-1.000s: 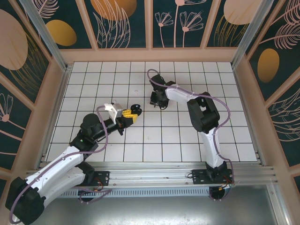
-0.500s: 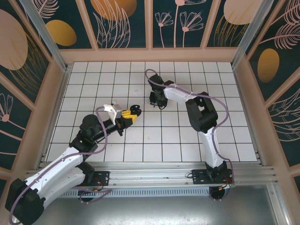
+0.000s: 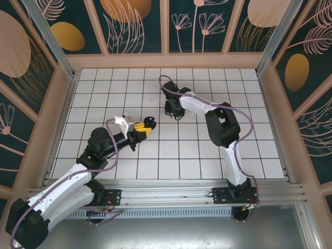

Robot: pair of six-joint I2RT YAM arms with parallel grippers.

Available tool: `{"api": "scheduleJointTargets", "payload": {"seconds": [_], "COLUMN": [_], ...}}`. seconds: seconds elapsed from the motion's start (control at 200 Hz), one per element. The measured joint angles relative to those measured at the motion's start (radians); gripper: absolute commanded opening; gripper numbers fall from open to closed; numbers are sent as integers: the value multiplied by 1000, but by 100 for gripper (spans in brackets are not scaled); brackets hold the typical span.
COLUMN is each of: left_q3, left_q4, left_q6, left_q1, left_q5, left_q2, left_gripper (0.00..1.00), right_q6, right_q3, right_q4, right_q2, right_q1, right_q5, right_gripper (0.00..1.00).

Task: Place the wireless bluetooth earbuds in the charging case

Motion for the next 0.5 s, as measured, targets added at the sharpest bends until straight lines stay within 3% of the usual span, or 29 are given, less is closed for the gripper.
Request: {"api": "scheduleJointTargets", "payload": {"seconds": [0.195, 0.5], "left_q3": [-1, 51], "left_q4": [30, 47], "left_q6": [-17, -37], "left_q1": [0, 0], "left_q5": [1, 11], "left_q2": [33, 192], "left_gripper": [0, 0], "right_q6": [0, 0], "right_q3": [0, -13], "right_q4": [-52, -71], "right_q2": [-84, -358], "right_q1": [20, 77], "right_q5": [77, 218], "right_gripper": [18, 17]}}
